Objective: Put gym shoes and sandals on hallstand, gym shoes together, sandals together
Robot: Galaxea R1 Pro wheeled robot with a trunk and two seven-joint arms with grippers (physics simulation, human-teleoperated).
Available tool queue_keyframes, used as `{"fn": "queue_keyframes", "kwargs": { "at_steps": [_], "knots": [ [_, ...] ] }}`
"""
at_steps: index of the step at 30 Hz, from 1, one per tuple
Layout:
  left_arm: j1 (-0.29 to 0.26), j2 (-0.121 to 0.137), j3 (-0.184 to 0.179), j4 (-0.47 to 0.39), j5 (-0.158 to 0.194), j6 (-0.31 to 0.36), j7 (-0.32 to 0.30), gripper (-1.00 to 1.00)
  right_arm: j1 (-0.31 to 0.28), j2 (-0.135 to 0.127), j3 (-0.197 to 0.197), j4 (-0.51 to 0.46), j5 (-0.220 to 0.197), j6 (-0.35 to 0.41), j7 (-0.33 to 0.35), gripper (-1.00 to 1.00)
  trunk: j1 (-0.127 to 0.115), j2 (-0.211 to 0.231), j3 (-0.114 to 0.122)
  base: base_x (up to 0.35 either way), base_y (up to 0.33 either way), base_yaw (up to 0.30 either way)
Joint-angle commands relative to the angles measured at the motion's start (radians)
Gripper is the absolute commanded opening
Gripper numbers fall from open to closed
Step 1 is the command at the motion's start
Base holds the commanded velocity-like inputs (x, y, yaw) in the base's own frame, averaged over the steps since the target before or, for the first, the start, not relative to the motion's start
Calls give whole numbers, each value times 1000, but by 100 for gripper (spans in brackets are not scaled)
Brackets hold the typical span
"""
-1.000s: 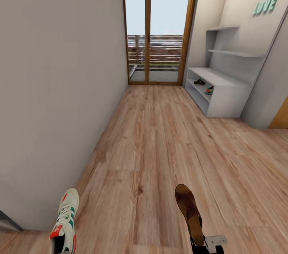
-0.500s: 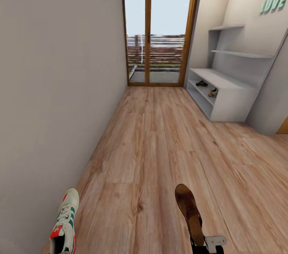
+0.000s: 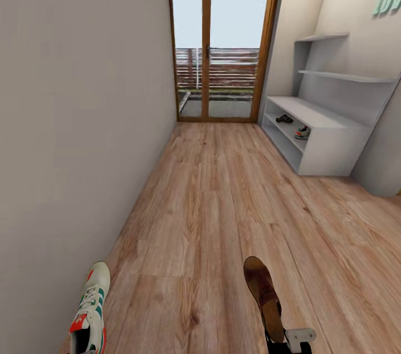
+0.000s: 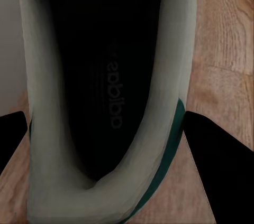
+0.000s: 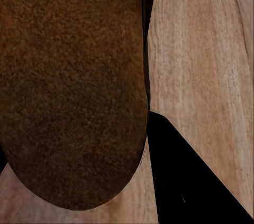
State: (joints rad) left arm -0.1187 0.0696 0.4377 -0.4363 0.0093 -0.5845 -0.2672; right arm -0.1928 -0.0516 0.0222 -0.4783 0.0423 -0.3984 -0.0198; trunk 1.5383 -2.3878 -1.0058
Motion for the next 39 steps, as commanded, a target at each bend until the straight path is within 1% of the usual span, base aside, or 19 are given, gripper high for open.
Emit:
{"fn": "queue_keyframes", "kwargs": {
  "at_steps": [1,6,13,25,30,39],
  "knots": [
    [-1,-1,8,1,2,-2,-10,-100,-1,-1,2,0,1,-2,-2,-100,0,0,-1,340,0,0],
    [-1,-1,8,1,2,-2,-10,-100,-1,-1,2,0,1,-2,-2,-100,0,0,-1,340,0,-4],
    [-1,-1,8,1,2,-2,-10,-100,-1,-1,2,0,1,-2,-3,-100,0,0,-1,339,0,-142],
    [0,-1,7,1,1,-2,-10,-100,-1,-1,1,0,1,-2,-3,-100,0,0,-1,339,0,-5],
    [0,-1,5,1,-6,-2,-10,-100,-1,-1,1,0,1,-2,-3,-100,0,0,-1,339,0,0],
    [-1,-1,4,1,-9,-1,-10,-100,-1,-1,1,0,-1,-2,-4,-100,0,0,-1,339,0,0]
  ]
}}
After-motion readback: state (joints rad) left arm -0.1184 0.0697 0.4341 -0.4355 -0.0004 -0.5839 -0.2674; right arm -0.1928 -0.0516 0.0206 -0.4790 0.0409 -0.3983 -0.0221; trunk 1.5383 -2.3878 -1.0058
